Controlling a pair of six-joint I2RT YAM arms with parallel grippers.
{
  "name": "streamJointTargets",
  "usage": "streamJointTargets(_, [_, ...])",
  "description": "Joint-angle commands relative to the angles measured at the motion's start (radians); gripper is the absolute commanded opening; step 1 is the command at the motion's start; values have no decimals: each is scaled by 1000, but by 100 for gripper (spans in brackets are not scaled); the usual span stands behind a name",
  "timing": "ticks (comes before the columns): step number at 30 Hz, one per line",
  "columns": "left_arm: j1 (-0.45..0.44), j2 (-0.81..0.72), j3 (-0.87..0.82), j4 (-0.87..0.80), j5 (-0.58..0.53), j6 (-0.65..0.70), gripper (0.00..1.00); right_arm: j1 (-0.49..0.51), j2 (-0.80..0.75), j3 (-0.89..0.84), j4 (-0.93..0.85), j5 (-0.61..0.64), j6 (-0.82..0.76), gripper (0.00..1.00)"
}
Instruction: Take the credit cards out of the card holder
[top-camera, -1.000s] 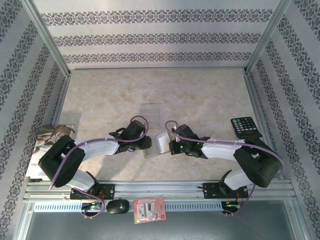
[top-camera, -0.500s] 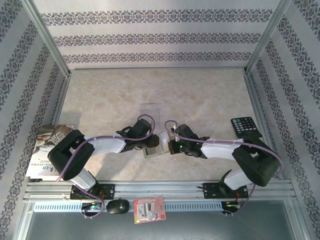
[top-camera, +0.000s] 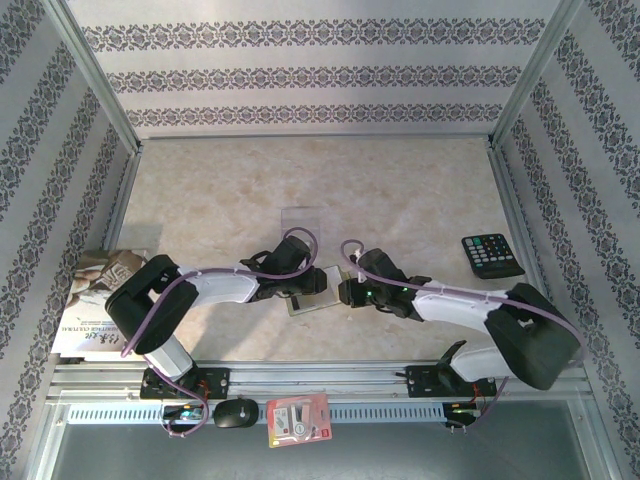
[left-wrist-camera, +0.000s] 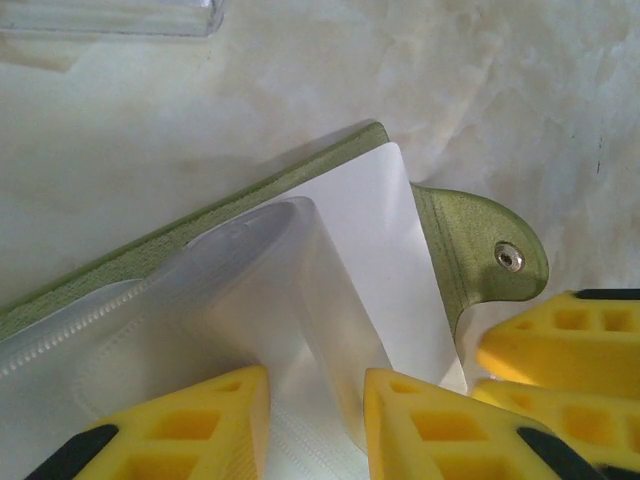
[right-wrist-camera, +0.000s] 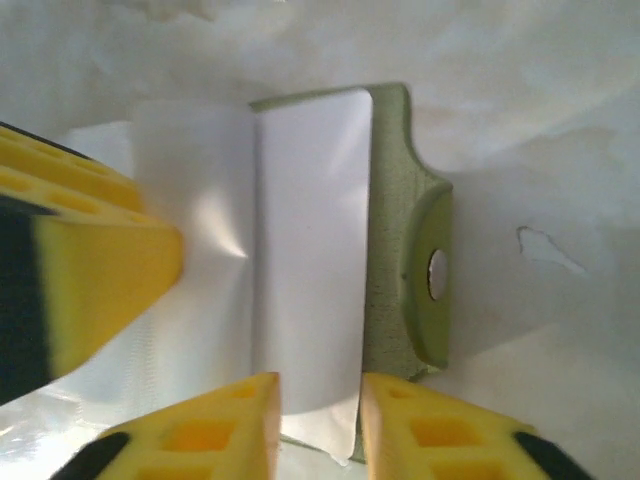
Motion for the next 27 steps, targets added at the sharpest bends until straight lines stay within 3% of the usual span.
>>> streamJointTargets(1, [-24,30,14,20,29,-15,30,-5,-95,-34,-25,17,-22,33])
streamJointTargets(5, [-24,35,17,27,33,-17,30,12,-106,-29,-11,-43,-68,44])
streamJointTargets(19, [-24,35,16,32,40,-14,30,148,73,49,47,57,-161,53])
streamJointTargets(20, [-24,33,14,33,41,-13,30,154,87,56,49,68,-167,62])
streamJointTargets(21, [-24,33,16,33,41,-15,30,160,99,63,51,76,-172,64])
streamJointTargets(27, [-24,10,18,26,42,-16,31,164,159,69,60,123,-137,58])
